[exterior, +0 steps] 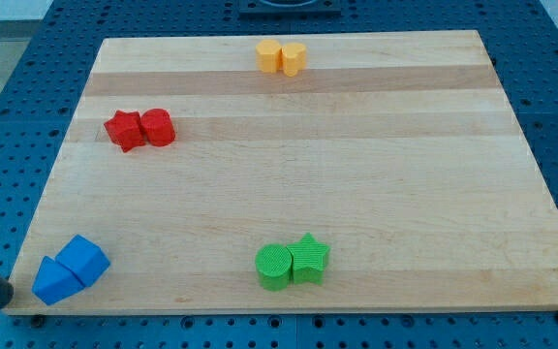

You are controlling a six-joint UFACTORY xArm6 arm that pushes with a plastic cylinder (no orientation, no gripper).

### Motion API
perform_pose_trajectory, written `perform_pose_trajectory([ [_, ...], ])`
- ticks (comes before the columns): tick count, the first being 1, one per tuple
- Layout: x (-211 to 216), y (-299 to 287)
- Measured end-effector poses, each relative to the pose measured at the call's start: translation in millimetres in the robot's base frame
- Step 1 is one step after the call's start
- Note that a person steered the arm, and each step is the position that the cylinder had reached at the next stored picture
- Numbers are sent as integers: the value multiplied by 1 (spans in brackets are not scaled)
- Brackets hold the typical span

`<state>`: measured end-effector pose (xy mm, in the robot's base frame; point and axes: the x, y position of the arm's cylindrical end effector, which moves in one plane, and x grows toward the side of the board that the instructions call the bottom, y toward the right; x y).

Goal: Separate the blue triangle from the blue cube

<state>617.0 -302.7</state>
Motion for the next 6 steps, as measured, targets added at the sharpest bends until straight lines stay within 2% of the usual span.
perform_pose_trajectory([
  [2,1,18],
  [4,1,72],
  [6,1,95],
])
